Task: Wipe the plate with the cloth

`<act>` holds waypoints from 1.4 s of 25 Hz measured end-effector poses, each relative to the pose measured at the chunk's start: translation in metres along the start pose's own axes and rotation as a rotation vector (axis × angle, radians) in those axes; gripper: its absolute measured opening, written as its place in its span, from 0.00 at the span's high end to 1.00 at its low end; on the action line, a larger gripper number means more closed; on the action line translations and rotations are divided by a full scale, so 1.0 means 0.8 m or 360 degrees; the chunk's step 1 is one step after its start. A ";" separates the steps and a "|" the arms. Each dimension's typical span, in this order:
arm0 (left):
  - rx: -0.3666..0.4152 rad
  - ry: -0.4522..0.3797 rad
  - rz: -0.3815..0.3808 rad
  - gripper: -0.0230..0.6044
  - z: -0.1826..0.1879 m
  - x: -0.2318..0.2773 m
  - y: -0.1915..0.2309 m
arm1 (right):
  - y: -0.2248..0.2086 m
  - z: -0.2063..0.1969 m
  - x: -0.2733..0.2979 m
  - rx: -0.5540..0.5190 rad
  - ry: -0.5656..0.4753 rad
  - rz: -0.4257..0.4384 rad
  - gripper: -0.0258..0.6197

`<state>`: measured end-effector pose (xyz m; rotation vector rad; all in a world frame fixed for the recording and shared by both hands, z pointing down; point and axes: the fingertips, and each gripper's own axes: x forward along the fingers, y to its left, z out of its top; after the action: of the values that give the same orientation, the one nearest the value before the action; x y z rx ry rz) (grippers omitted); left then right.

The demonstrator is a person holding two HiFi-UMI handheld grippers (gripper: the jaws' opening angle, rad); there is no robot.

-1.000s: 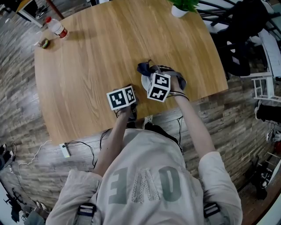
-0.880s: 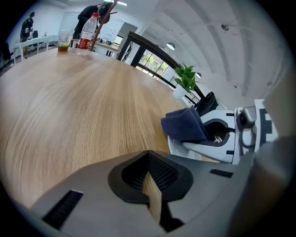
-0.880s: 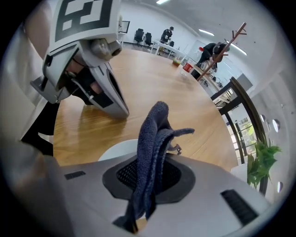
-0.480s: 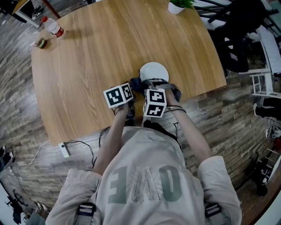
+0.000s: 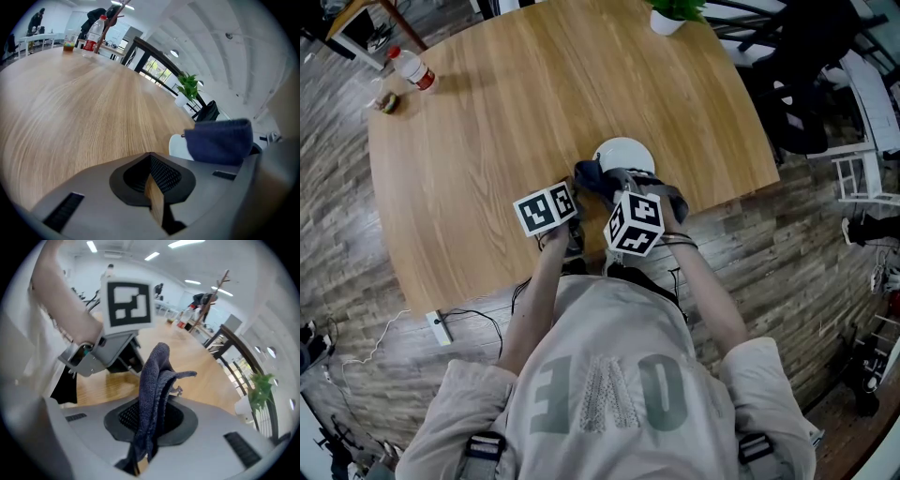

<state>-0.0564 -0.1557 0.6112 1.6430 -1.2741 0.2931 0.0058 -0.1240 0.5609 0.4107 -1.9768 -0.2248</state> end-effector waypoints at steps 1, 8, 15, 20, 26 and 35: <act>0.0021 -0.0053 -0.0009 0.95 0.010 -0.006 -0.003 | -0.018 0.007 -0.012 0.0093 -0.0067 -0.0081 0.87; 0.0711 -0.0583 -0.0195 0.95 0.138 -0.096 -0.118 | -0.135 0.028 -0.156 0.0989 -0.0760 -0.0602 0.87; 0.1323 -0.1049 -0.0263 0.95 0.176 -0.180 -0.231 | -0.141 -0.001 -0.255 0.1598 -0.1407 -0.0734 0.87; 0.1436 -0.1029 -0.0305 0.95 0.159 -0.171 -0.263 | -0.134 -0.020 -0.250 0.1516 -0.1288 -0.0856 0.87; 0.1491 -0.1029 -0.0337 0.95 0.155 -0.167 -0.284 | -0.132 -0.031 -0.252 0.1518 -0.1269 -0.0865 0.87; 0.1443 -0.1036 -0.0324 0.95 0.165 -0.167 -0.278 | -0.128 -0.034 -0.246 0.1477 -0.1211 -0.0829 0.87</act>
<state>0.0262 -0.1933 0.3343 2.7857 -1.5295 0.2258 0.1251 -0.1428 0.3727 1.6381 -2.5974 0.2897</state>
